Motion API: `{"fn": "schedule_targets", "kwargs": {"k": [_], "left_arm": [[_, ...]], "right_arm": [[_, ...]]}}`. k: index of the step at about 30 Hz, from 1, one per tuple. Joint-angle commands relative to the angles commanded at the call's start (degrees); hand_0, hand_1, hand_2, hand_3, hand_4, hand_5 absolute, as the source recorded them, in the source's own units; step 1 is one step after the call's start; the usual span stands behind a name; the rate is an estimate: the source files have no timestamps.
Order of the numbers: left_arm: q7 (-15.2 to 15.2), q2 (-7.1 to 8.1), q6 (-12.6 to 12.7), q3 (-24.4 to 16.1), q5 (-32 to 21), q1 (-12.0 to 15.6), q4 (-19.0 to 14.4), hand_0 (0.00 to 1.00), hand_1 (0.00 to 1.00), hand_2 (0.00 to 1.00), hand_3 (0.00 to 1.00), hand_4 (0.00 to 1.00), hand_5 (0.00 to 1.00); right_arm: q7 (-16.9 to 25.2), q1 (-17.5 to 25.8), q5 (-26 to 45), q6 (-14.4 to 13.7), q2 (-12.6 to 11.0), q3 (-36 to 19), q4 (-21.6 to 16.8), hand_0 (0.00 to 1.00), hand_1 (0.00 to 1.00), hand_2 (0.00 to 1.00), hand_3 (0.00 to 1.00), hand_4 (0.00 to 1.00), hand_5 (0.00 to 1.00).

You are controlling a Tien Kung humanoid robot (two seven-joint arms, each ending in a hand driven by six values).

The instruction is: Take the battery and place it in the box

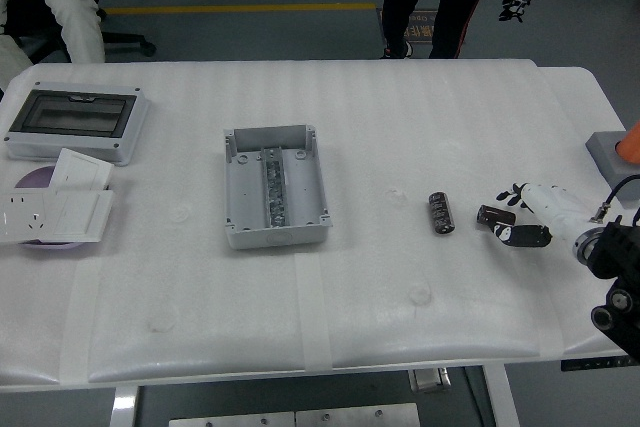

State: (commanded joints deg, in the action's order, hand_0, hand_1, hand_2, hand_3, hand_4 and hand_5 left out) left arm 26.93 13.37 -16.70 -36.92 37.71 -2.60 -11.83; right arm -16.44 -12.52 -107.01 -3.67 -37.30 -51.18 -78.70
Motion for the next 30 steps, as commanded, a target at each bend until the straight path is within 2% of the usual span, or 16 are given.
{"fn": "schedule_targets", "kwargs": {"k": [6,7,13,30], "left_arm": [[-0.18,0.07,0.02,0.27,-0.32,-0.18,0.04,0.374,0.614,0.576,0.553,0.629,0.005],[-0.19,0.09,0.02,0.3,-0.34,-0.2,0.04,0.374,0.613,0.575,0.551,0.624,0.004],[-0.31,0.14,0.02,0.68,-0.71,-0.24,0.05,0.374,0.613,0.57,0.551,0.622,0.004],[-0.98,0.34,0.16,1.99,-1.68,-0.49,0.16,0.371,0.607,0.562,0.543,0.582,0.002]], "right_arm": [[-0.01,-0.09,0.04,-0.2,0.16,0.6,0.07,0.863,0.663,0.719,0.733,0.513,0.312],[-0.01,-0.12,0.06,-0.24,0.2,0.73,0.07,0.847,0.652,0.706,0.728,0.472,0.276],[0.1,-0.18,0.29,-0.52,0.38,1.69,-0.12,0.841,0.646,0.703,0.725,0.462,0.273],[0.29,-0.23,0.38,-1.23,0.55,2.46,-0.35,0.836,0.636,0.695,0.729,0.467,0.283]]}}
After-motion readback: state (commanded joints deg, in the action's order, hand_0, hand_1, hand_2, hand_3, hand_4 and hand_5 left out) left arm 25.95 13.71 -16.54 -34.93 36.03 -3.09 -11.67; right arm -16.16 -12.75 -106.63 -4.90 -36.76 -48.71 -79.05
